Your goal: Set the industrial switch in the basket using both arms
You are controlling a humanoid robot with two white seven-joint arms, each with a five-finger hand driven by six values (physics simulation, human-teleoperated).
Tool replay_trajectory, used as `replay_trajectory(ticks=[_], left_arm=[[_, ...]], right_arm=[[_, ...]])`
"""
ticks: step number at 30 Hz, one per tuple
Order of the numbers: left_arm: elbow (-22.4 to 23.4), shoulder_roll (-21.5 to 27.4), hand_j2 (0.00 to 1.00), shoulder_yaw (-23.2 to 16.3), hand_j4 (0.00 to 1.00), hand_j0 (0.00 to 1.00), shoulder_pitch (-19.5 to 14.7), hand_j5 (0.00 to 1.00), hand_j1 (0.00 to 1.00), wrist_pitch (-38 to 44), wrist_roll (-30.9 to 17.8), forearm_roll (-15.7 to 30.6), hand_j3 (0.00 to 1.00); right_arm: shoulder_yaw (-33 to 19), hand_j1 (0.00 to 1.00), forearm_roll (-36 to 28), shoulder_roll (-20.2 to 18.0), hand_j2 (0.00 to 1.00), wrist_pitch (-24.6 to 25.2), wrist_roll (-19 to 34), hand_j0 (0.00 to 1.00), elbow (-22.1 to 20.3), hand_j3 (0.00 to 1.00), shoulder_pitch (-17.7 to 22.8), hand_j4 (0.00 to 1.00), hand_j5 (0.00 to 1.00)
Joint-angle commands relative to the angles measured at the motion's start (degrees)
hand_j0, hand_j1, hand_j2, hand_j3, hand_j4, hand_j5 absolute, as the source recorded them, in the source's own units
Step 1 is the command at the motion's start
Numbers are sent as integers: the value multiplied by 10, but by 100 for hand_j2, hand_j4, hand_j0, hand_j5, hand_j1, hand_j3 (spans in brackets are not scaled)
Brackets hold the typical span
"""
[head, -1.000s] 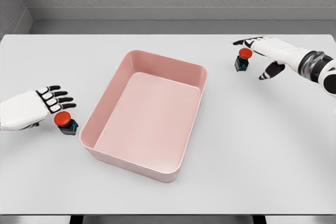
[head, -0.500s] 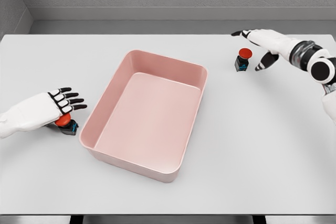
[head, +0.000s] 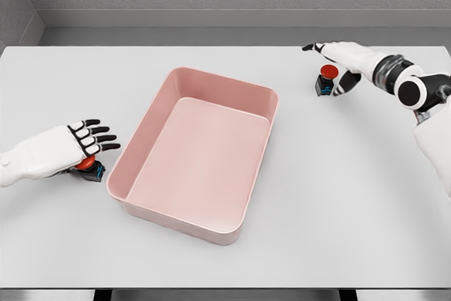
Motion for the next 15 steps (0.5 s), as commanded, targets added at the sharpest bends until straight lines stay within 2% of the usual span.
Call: replay_trajectory(ticks=[1, 7, 9, 11, 12, 15], left_arm=[[-10, 4, 100, -2, 100, 100, 0, 100, 100, -1, -1, 3, 100], [-12, 3, 100, -5, 100, 100, -1, 100, 100, -1, 0, 4, 100], [-14, 4, 99, -6, 99, 99, 0, 99, 99, -1, -1, 2, 99], [-16, 4, 84, -6, 84, 84, 0, 84, 84, -1, -20, 2, 84], [-20, 4, 82, -6, 82, 82, 0, 82, 82, -1, -24, 2, 82], [-21, 7, 64, -6, 64, 64, 0, 64, 64, -1, -29, 2, 64]], right_arm=[[6, 100, 3, 5, 100, 2, 0, 100, 6, 100, 0, 100, 100], [12, 100, 3, 5, 100, 2, 0, 100, 27, 100, 1, 100, 100], [13, 95, 2, 4, 95, 2, 0, 95, 28, 95, 0, 95, 95], [13, 76, 2, 4, 76, 0, 0, 76, 27, 76, 1, 76, 76], [13, 67, 3, 4, 67, -3, 0, 67, 25, 67, 1, 67, 67], [13, 59, 3, 4, 59, -4, 0, 59, 20, 59, 1, 59, 59]])
